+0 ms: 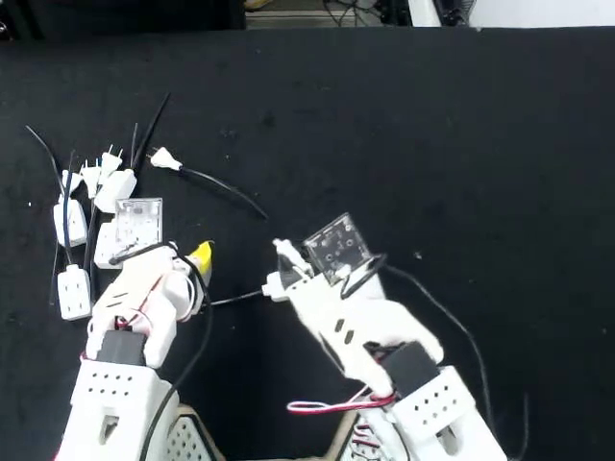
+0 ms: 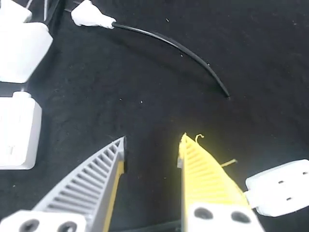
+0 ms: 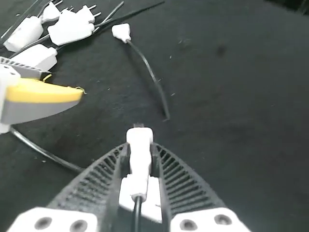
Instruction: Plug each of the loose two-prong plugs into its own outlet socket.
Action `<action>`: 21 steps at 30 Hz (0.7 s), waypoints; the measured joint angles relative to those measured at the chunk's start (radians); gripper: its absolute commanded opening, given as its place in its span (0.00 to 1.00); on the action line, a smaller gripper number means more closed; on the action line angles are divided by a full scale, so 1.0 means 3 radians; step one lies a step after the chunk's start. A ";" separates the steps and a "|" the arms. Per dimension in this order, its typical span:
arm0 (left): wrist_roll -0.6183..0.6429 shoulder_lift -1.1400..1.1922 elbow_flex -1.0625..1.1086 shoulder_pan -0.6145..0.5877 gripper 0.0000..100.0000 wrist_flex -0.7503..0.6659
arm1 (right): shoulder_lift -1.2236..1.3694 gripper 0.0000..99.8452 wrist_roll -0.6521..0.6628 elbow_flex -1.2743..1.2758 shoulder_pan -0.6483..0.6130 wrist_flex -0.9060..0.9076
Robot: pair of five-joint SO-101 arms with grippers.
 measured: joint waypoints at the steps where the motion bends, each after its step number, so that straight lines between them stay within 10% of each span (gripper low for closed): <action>1: 0.0000 0.0015 0.0000 -0.0036 0.18 0.0000 | 0.0128 0.01 0.0015 -0.0092 0.0026 0.0041; 21: 0.0000 0.0015 0.0000 -0.0527 0.18 -0.0174 | 0.2823 0.01 0.0041 -0.2225 0.0113 0.1621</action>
